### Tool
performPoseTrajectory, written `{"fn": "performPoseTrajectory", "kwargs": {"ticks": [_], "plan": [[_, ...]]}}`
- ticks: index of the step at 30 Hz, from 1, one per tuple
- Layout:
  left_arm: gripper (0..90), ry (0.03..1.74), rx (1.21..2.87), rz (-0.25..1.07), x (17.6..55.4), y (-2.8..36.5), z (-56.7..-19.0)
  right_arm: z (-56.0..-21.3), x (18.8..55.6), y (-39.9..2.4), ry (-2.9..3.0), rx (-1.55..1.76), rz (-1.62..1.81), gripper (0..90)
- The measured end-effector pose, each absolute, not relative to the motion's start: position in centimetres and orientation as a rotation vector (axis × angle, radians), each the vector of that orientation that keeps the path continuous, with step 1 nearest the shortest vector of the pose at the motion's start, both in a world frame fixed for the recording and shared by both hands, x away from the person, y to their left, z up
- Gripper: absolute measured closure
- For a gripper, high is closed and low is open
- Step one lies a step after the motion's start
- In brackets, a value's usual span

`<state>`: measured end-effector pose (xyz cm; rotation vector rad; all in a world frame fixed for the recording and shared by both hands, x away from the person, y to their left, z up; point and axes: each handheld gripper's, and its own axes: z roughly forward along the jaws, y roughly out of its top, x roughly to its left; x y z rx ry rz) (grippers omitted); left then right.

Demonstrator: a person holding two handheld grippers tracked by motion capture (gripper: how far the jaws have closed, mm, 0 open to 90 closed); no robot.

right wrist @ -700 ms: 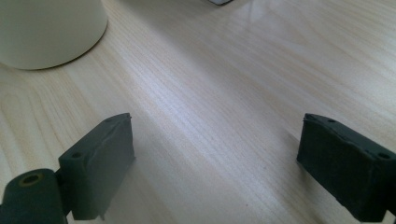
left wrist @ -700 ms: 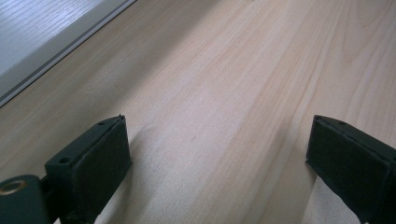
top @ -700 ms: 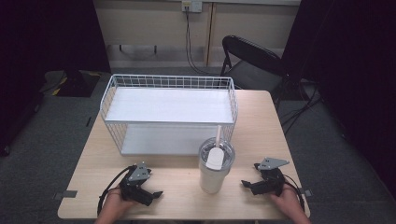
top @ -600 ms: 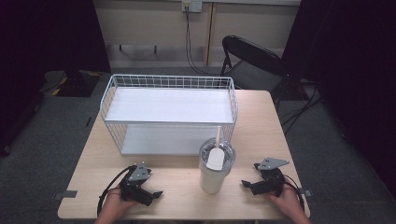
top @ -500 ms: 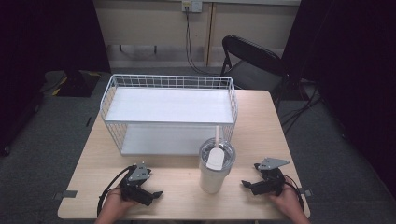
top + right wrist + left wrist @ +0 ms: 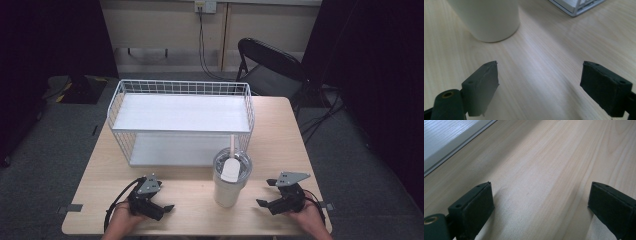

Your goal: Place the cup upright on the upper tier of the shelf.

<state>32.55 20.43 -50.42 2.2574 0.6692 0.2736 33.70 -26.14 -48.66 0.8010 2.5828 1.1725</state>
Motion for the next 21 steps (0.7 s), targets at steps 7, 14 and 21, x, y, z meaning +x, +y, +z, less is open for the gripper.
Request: {"fn": "performPoseTrajectory", "kwargs": {"ticks": [7, 14, 21], "plan": [[5.5, 0.679, 2.252, 0.274, 32.5, 20.4, -50.4, -47.3, 33.2, -24.9, 2.586, 0.778, 1.292, 13.4], [5.5, 0.679, 2.251, 0.275, 32.5, 20.4, -50.4, -46.4, 33.2, -24.0, 2.591, 0.756, 1.340, 13.3], [5.5, 0.679, 2.251, 0.275, 32.5, 20.4, -50.4, -45.5, 33.1, -23.2, 2.582, 0.730, 1.399, 13.3]]}}
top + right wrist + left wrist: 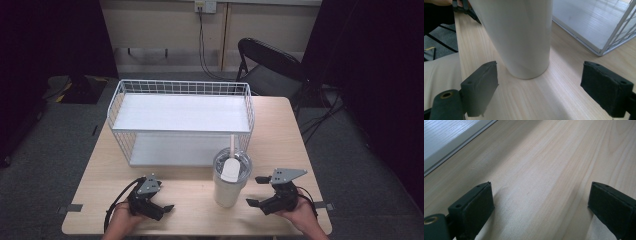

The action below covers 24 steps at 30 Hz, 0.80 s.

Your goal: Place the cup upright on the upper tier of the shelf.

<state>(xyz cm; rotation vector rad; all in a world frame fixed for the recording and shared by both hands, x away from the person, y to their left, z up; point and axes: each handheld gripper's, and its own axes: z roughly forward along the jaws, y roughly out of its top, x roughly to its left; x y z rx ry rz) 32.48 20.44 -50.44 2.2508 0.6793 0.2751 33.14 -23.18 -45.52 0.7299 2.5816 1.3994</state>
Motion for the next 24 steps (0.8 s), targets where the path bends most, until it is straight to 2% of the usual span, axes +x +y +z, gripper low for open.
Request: {"fn": "performPoseTrajectory", "kwargs": {"ticks": [24], "plan": [[5.5, 0.681, 2.250, 0.276, 32.5, 20.4, -50.4, -43.8, 33.5, -20.2, 2.548, 0.685, 1.559, 13.1]]}}
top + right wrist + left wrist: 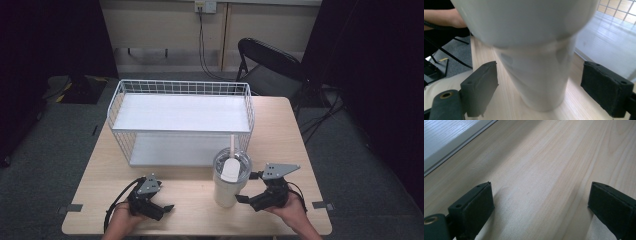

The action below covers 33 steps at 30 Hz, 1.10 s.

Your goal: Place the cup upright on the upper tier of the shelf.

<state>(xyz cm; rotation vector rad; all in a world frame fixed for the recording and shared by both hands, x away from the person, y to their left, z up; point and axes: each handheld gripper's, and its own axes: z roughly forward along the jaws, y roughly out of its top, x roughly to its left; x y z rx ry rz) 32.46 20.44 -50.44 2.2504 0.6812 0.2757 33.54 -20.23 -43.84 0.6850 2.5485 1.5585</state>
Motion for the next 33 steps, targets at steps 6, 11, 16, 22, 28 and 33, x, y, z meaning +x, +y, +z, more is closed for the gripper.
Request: {"fn": "performPoseTrajectory", "kwargs": {"ticks": [6, 11, 16, 22, 28, 33], "plan": [[5.5, 0.679, 2.254, 0.282, 32.5, 20.5, -50.4, -43.8, 33.8, -19.1, 2.541, 0.660, 1.595, 12.5], [5.5, 0.680, 2.254, 0.282, 32.5, 20.5, -50.4, -43.9, 34.0, -18.4, 2.515, 0.654, 1.614, 10.0], [5.5, 0.680, 2.255, 0.282, 32.5, 20.5, -50.4, -44.4, 34.1, -18.0, 2.474, 0.620, 1.637, 8.7], [5.5, 0.682, 2.253, 0.279, 32.4, 20.5, -50.4, -45.4, 34.4, -17.7, 2.406, 0.551, 1.720, 7.7], [5.5, 0.681, 2.253, 0.279, 32.4, 20.5, -50.4, -45.4, 34.7, -17.1, 2.408, 0.535, 1.727, 7.4], [5.5, 0.681, 2.252, 0.279, 32.4, 20.5, -50.4, -45.2, 34.4, -17.0, 2.379, 0.548, 1.717, 8.4]]}}
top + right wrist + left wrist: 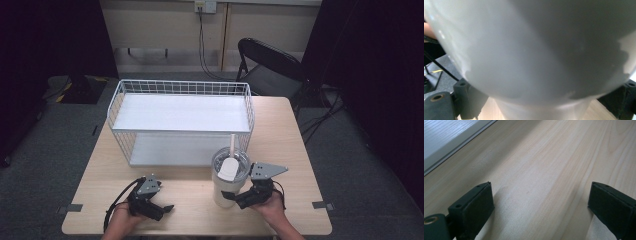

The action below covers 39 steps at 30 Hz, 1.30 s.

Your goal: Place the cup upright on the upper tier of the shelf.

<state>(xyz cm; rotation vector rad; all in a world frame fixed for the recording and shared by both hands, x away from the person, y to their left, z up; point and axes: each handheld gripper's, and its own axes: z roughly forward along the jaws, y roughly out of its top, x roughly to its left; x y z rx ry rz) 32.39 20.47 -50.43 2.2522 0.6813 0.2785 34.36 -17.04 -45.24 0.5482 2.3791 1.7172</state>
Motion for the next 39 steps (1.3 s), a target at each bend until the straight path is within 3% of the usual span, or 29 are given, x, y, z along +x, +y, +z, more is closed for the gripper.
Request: {"fn": "performPoseTrajectory", "kwargs": {"ticks": [12, 39], "plan": [[5.5, 0.682, 2.252, 0.279, 32.4, 20.5, -50.4, -44.4, 34.0, -17.7, 2.328, 0.563, 1.729, 9.7], [5.5, 0.681, 2.253, 0.278, 32.4, 20.5, -50.4, -38.7, 35.6, -18.1, 2.348, 0.559, 1.755, 9.9]]}}
